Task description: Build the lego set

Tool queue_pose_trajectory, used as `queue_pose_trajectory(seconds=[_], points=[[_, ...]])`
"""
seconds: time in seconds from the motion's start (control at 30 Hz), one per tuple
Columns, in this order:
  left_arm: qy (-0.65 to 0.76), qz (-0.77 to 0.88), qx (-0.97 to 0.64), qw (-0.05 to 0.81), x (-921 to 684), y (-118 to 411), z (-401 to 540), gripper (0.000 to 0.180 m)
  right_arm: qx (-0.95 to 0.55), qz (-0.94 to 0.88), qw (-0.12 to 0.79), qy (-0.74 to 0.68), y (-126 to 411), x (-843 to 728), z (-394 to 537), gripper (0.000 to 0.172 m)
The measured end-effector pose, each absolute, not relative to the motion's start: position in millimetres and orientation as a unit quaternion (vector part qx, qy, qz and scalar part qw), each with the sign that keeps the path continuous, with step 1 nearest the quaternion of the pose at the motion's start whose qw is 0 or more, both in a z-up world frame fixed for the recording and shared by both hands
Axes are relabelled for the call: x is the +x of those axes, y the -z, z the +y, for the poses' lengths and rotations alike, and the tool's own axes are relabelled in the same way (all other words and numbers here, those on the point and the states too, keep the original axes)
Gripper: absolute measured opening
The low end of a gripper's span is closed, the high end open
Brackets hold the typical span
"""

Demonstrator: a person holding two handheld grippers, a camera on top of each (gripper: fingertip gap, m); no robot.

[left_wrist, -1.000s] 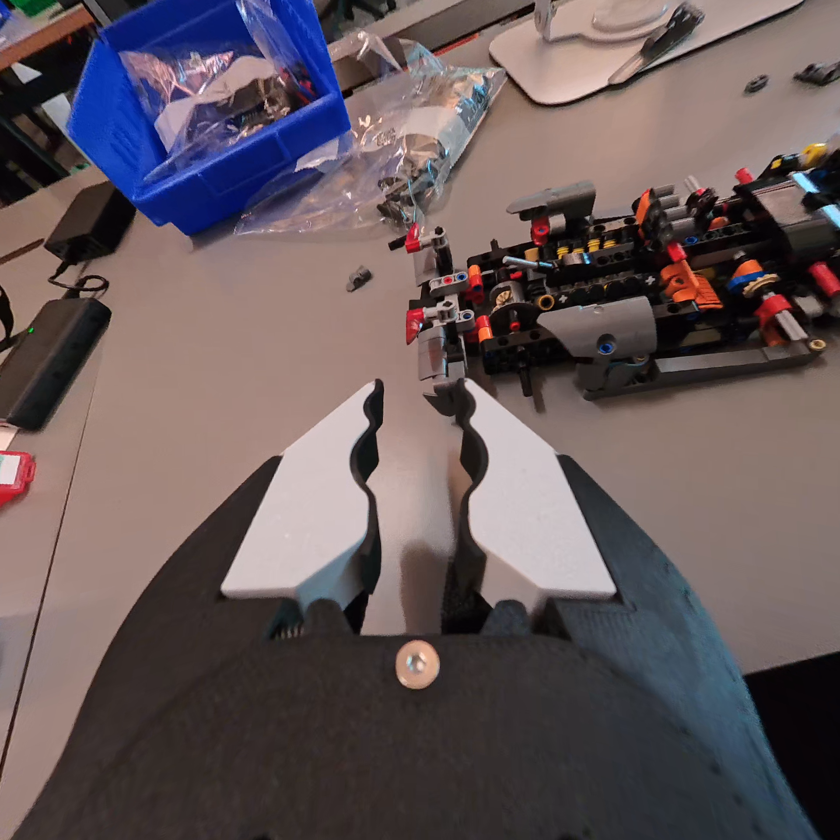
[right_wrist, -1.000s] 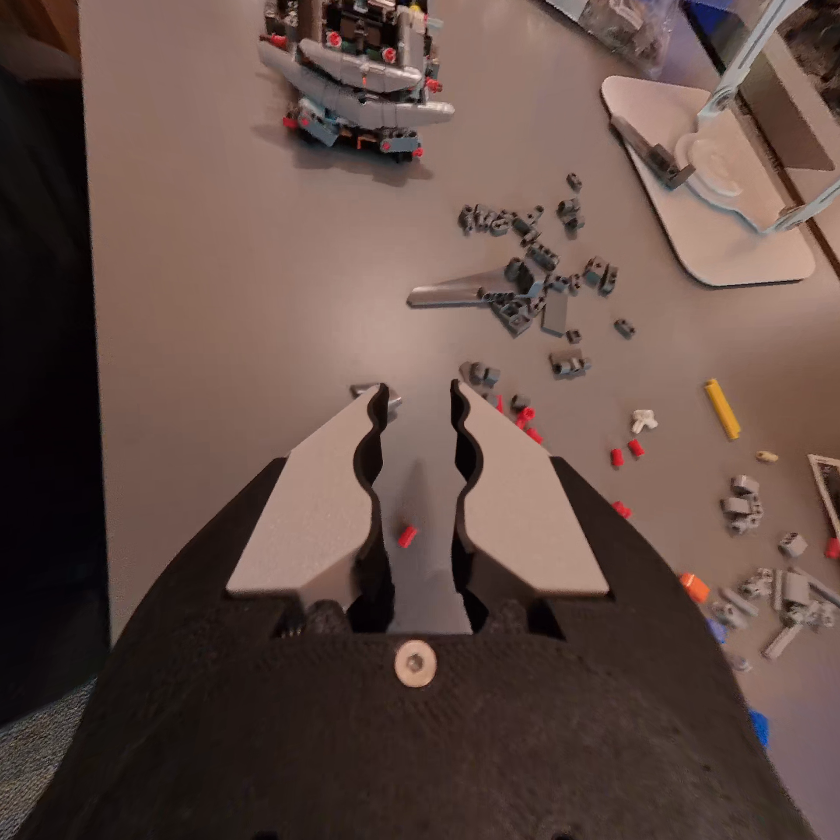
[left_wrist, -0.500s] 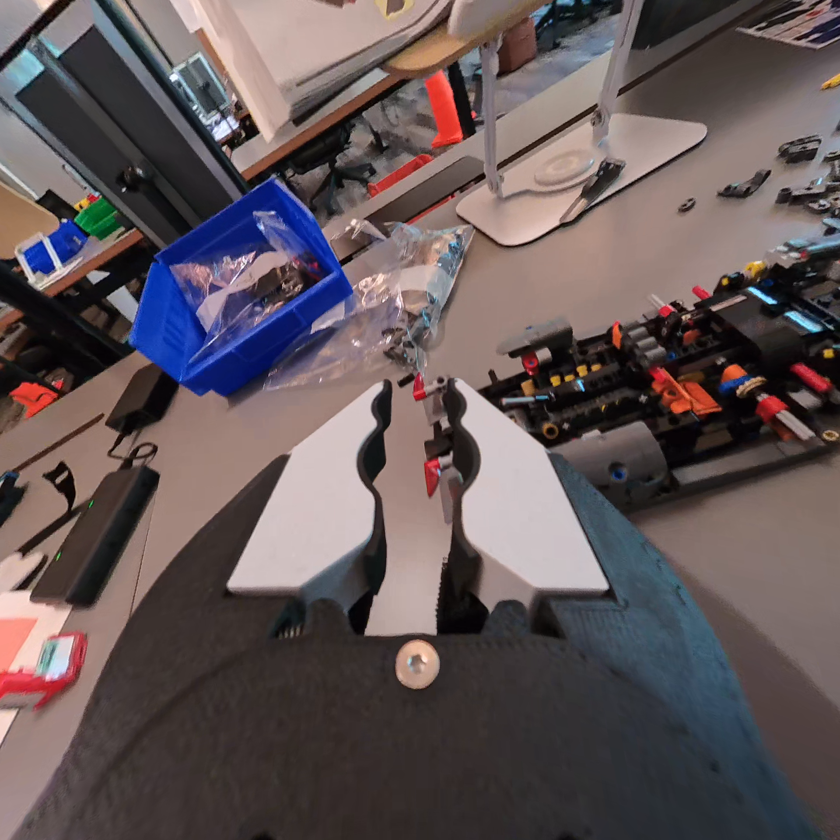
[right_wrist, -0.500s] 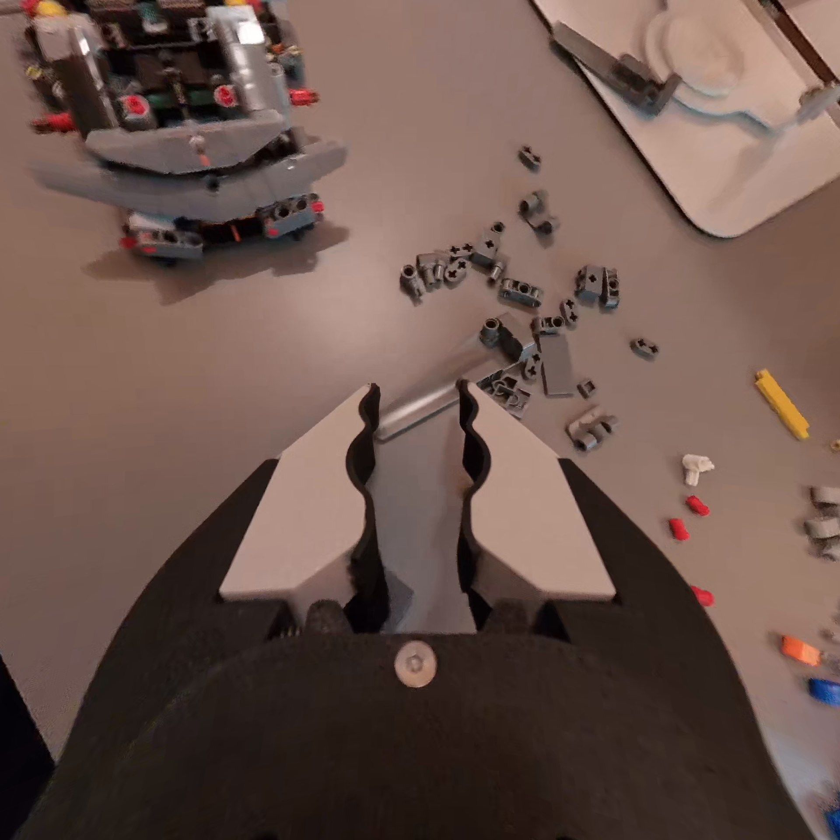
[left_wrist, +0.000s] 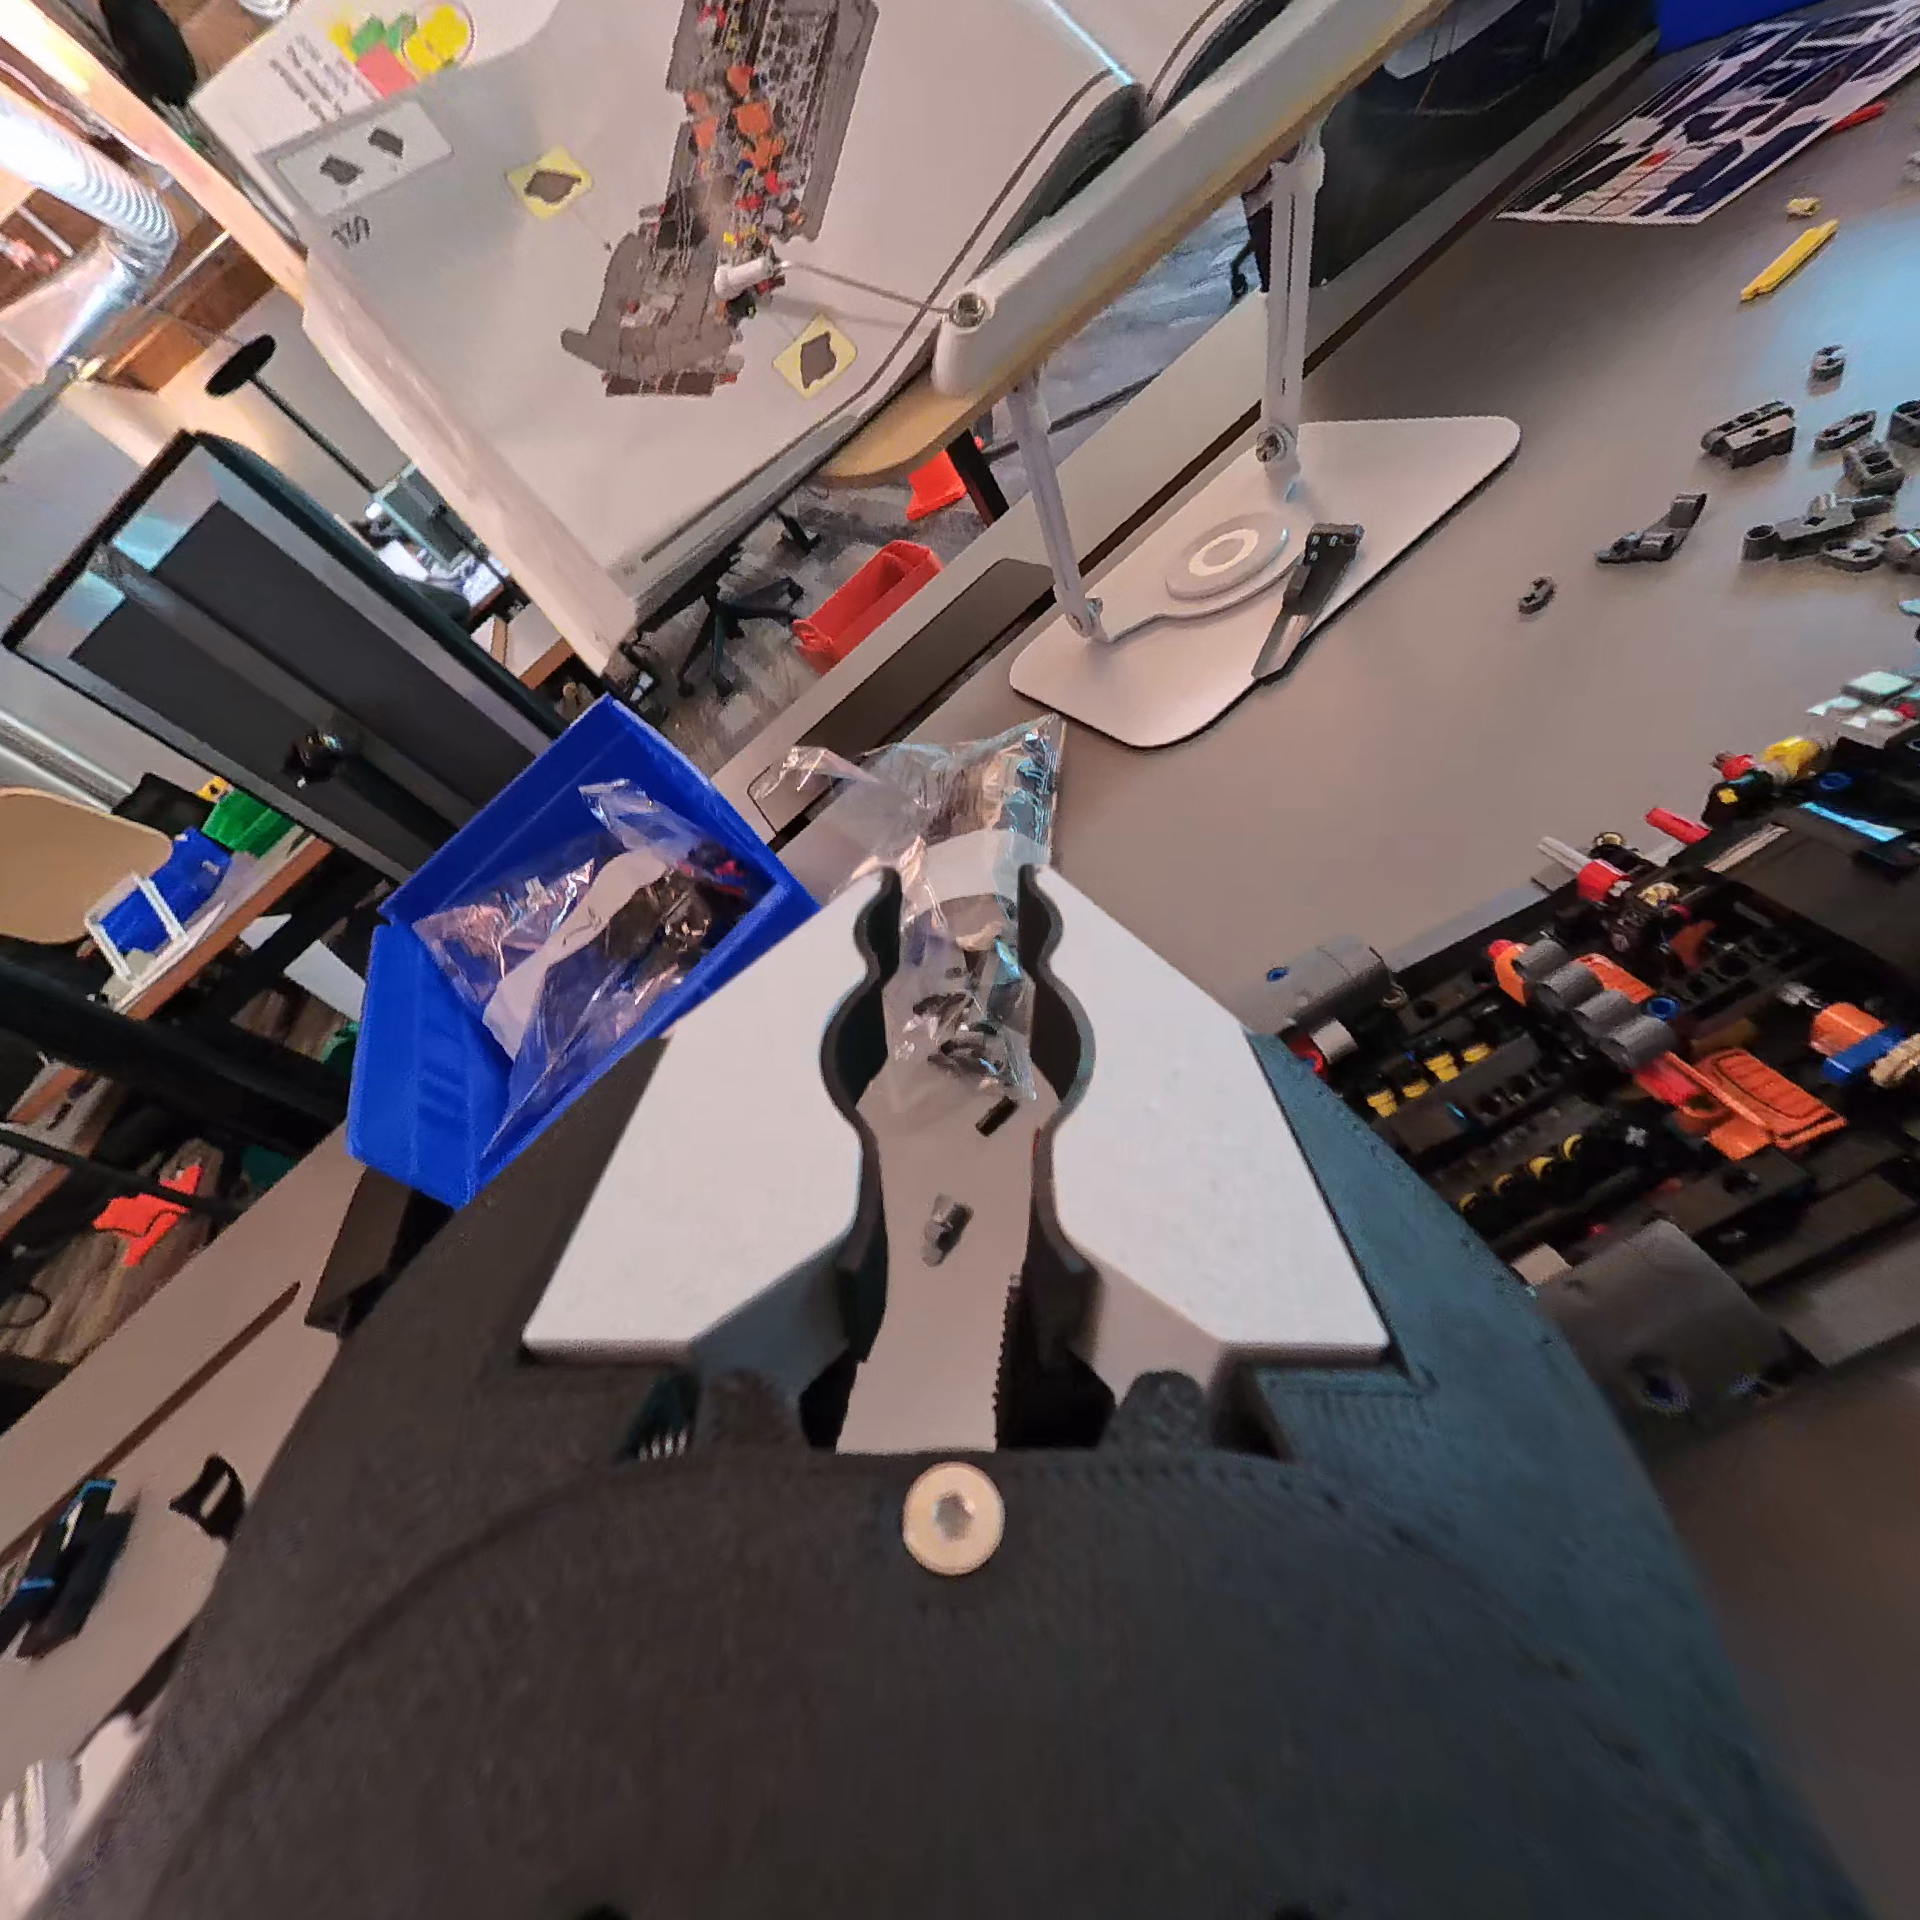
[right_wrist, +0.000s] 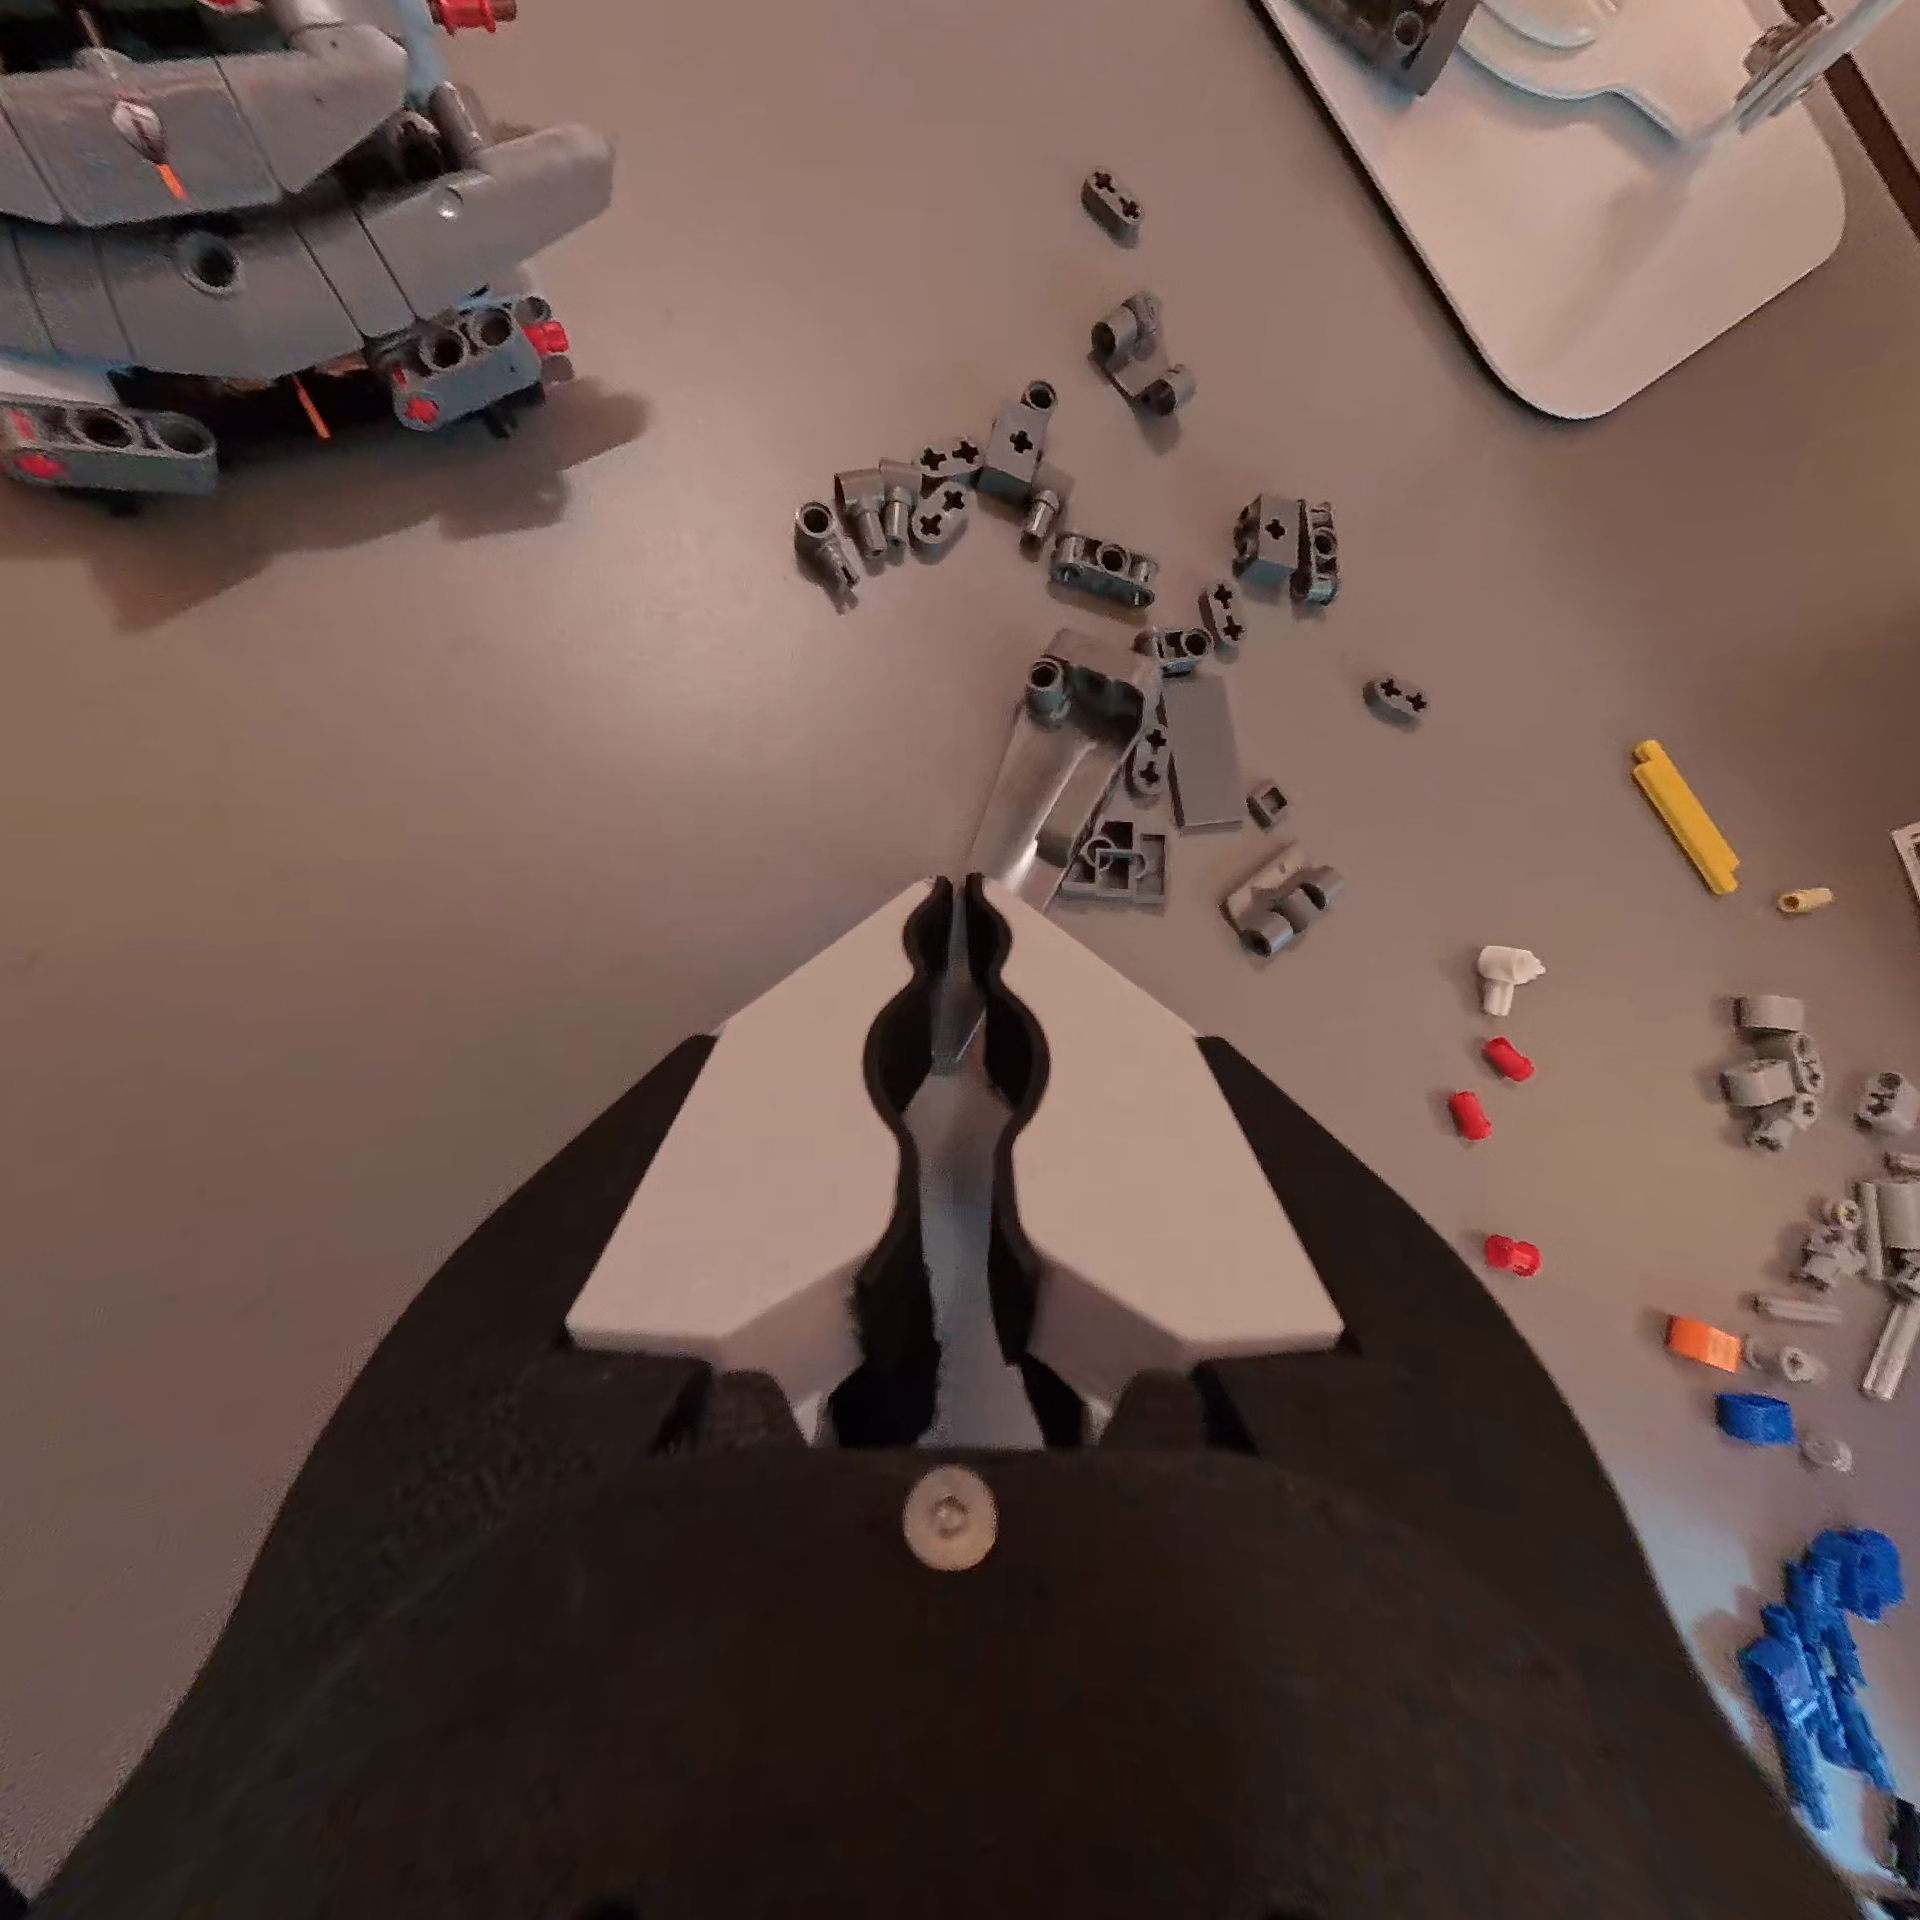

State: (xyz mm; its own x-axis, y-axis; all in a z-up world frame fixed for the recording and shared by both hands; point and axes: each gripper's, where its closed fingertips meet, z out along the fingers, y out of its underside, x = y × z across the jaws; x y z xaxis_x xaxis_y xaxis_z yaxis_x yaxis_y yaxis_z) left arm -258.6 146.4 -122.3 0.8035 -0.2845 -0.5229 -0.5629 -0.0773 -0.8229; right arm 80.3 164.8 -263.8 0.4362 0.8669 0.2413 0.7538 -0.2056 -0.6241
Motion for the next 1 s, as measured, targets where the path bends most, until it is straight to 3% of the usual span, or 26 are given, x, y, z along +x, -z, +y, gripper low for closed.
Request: queue_pose_trajectory(seconds=[0.5, 0.6, 0.73, 1.0], points=[[-0.09, 0.539, -0.639, 0.541, -128, 133, 153, 0.018, -0.719, -0.608, 0.315, -0.12, 260, 89, 145, 0.0], [-0.092, 0.549, -0.637, 0.534, -124, 139, 159, 0.017, -0.728, -0.59, 0.329, -0.116, 257, 93, 147, 0.018], [-0.083, 0.53, -0.644, 0.545, -131, 138, 168, 0.016, -0.72, -0.598, 0.338, -0.098, 258, 93, 149, 0.023], [-0.082, 0.516, -0.649, 0.552, -144, 144, 175, 0.014, -0.729, -0.593, 0.322, -0.112, 263, 86, 150, 0.011]])
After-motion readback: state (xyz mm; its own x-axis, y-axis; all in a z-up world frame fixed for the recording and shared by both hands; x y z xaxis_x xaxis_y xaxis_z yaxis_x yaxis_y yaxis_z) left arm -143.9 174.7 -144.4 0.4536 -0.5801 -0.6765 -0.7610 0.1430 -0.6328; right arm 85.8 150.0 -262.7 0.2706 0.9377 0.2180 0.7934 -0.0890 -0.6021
